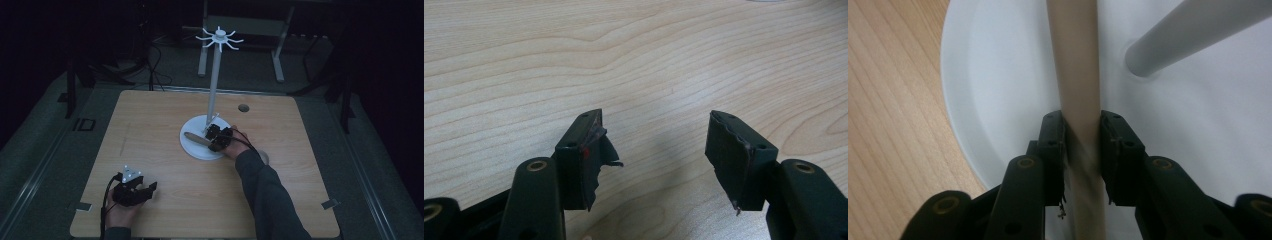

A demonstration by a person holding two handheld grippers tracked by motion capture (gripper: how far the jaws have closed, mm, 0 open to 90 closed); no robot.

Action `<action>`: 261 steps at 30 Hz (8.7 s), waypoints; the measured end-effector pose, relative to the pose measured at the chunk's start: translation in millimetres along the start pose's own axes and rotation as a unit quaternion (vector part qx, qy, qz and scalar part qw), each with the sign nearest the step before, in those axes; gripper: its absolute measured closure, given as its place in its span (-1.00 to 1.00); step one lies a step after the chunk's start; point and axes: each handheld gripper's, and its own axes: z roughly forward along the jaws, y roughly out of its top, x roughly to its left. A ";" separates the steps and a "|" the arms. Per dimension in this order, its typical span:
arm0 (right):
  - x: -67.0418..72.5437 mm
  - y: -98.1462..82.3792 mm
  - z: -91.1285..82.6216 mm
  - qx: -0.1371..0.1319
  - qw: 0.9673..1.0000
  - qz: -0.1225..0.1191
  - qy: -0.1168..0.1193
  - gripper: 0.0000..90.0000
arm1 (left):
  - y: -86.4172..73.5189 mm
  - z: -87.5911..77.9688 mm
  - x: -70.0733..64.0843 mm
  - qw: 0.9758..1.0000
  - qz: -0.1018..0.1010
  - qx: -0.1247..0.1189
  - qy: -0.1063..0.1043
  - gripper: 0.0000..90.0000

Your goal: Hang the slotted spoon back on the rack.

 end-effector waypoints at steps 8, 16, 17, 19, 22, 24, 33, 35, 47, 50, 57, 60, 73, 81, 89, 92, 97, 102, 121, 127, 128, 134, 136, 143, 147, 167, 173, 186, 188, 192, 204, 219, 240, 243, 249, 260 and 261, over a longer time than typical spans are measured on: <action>0.5 -5.7 -8.1 -0.019 1.000 -0.007 -0.002 0.65 | 0.1 0.9 -0.5 1.000 0.000 0.000 0.001 -0.09; 3.1 -12.9 -29.4 -0.055 0.998 -0.008 -0.012 0.66 | 0.2 0.5 -0.6 1.000 0.001 0.000 0.001 -0.09; 2.8 -14.8 -32.4 -0.062 0.998 -0.009 -0.012 0.66 | 0.1 0.4 -0.5 1.000 0.001 0.000 0.001 -0.10; 2.6 -19.4 -38.1 -0.079 0.997 -0.007 -0.013 0.66 | 0.1 0.3 -0.2 1.000 0.001 0.000 0.001 -0.10; 2.1 -25.4 -46.9 -0.098 0.995 -0.002 -0.018 0.66 | 0.2 0.3 -0.2 1.000 0.000 0.000 0.002 -0.10; 2.1 -28.7 -52.7 -0.109 0.994 0.000 -0.020 0.66 | 0.2 0.5 -0.3 1.000 0.001 0.000 0.001 -0.10; 6.6 -42.8 -77.6 -0.158 0.987 0.001 -0.030 0.66 | 0.3 0.6 -0.5 1.000 0.001 0.000 0.002 -0.10; 7.5 -47.4 -82.5 -0.171 0.985 0.004 -0.033 0.66 | 0.3 0.8 -0.7 1.000 0.001 0.000 0.002 -0.10; -3.6 -73.1 -112.9 -0.247 0.966 0.049 -0.055 0.67 | 0.5 0.5 -1.1 1.000 0.001 0.000 0.003 -0.10; -5.2 -76.1 -116.3 -0.257 0.963 0.054 -0.058 0.67 | 0.4 0.7 -1.5 1.000 0.000 0.000 0.003 -0.10; -7.6 -83.5 -124.3 -0.288 0.953 0.066 -0.061 0.67 | 0.5 1.0 -1.4 1.000 -0.001 0.000 0.003 -0.10; -7.7 -84.2 -128.3 -0.304 0.948 0.069 -0.063 0.67 | 0.5 1.0 -1.3 1.000 0.000 0.000 0.004 -0.10; -14.3 -88.9 -139.8 -0.358 0.925 0.110 -0.063 0.67 | 0.5 1.3 -1.3 1.000 -0.001 0.001 0.004 -0.11; -11.3 -85.6 -145.3 -0.382 0.914 0.111 -0.077 0.67 | 0.5 1.0 -0.7 1.000 0.001 -0.001 0.004 -0.11; -8.9 -78.6 -150.6 -0.404 0.905 0.116 -0.075 0.67 | 0.4 0.6 -0.3 1.000 -0.001 -0.002 0.004 -0.11; -8.5 -77.2 -151.6 -0.407 0.903 0.115 -0.075 0.67 | 0.3 0.5 -0.2 1.000 -0.001 -0.002 0.005 -0.11; -7.8 -73.9 -155.8 -0.407 0.903 0.113 -0.080 0.67 | 0.5 -0.5 -1.4 1.000 0.003 -0.007 0.010 -0.09; -8.0 -72.7 -158.9 -0.410 0.901 0.116 -0.084 0.67 | 0.6 -1.1 -1.4 1.000 0.005 -0.009 0.010 -0.08; -7.6 -64.6 -170.4 -0.423 0.893 0.121 -0.093 0.67 | 0.6 -1.4 -1.3 1.000 0.004 -0.009 0.012 -0.06; -8.0 -63.1 -173.1 -0.426 0.891 0.123 -0.096 0.67 | 0.6 -1.5 -1.2 1.000 0.003 -0.009 0.012 -0.06; -7.9 -63.0 -173.7 -0.426 0.891 0.125 -0.096 0.67 | 0.6 -1.5 -1.2 1.000 0.003 -0.009 0.013 -0.07; -8.8 -61.7 -177.0 -0.429 0.889 0.126 -0.096 0.67 | 0.6 -1.1 -1.5 1.000 0.004 -0.009 0.011 -0.07; -8.9 -61.0 -178.5 -0.429 0.889 0.126 -0.097 0.67 | 0.6 -1.1 -1.5 1.000 0.003 -0.008 0.011 -0.07; -10.2 -58.6 -183.0 -0.429 0.889 0.126 -0.096 0.67 | 0.6 -1.2 -1.5 1.000 0.003 -0.008 0.011 -0.08; -10.9 -57.2 -184.7 -0.429 0.889 0.126 -0.095 0.67 | 0.6 -0.8 -1.6 1.000 0.004 -0.007 0.011 -0.08; -13.9 -41.2 -201.3 -0.435 0.888 0.123 -0.086 0.67 | 1.2 -1.0 -0.5 1.000 0.001 -0.009 0.011 -0.09; -17.5 -37.9 -203.1 -0.437 0.886 0.126 -0.084 0.67 | 1.1 -1.1 -0.6 1.000 0.000 -0.009 0.012 -0.09; -22.4 -30.3 -207.7 -0.438 0.886 0.131 -0.083 0.67 | -0.1 -2.2 0.1 1.000 -0.002 -0.011 0.015 -0.09; -23.0 -27.8 -209.3 -0.437 0.886 0.128 -0.083 0.67 | -0.1 -2.1 0.4 1.000 -0.002 -0.012 0.014 -0.09; -25.5 -22.7 -211.5 -0.436 0.887 0.129 -0.084 0.67 | 0.0 -2.1 0.4 1.000 -0.002 -0.012 0.015 -0.09; -28.9 -14.7 -214.0 -0.433 0.888 0.132 -0.078 0.67 | 0.3 -2.0 0.1 1.000 0.001 -0.010 0.014 -0.09; -32.2 -1.9 -211.0 -0.420 0.895 0.135 -0.069 0.67 | 0.9 -1.5 0.1 1.000 0.001 -0.010 0.012 -0.09; -28.2 -2.5 -207.2 -0.428 0.891 0.135 -0.073 0.40 | 0.9 -1.7 0.2 1.000 0.002 -0.012 0.012 -0.09; -27.0 -2.6 -207.3 -0.427 0.892 0.133 -0.073 0.33 | 1.0 -1.7 0.3 1.000 0.003 -0.011 0.013 -0.09; -25.0 -3.2 -206.8 -0.419 0.893 0.142 -0.086 0.01 | 1.0 -1.6 0.1 1.000 0.003 -0.011 0.013 -0.10; -21.2 -8.2 -207.0 -0.402 0.897 0.155 -0.098 -0.33 | 1.2 -1.1 -0.1 1.000 0.004 -0.011 0.015 -0.11; -21.2 -8.2 -207.0 -0.402 0.897 0.155 -0.098 -0.33 | 1.2 -1.1 -0.1 1.000 0.004 -0.011 0.015 -0.12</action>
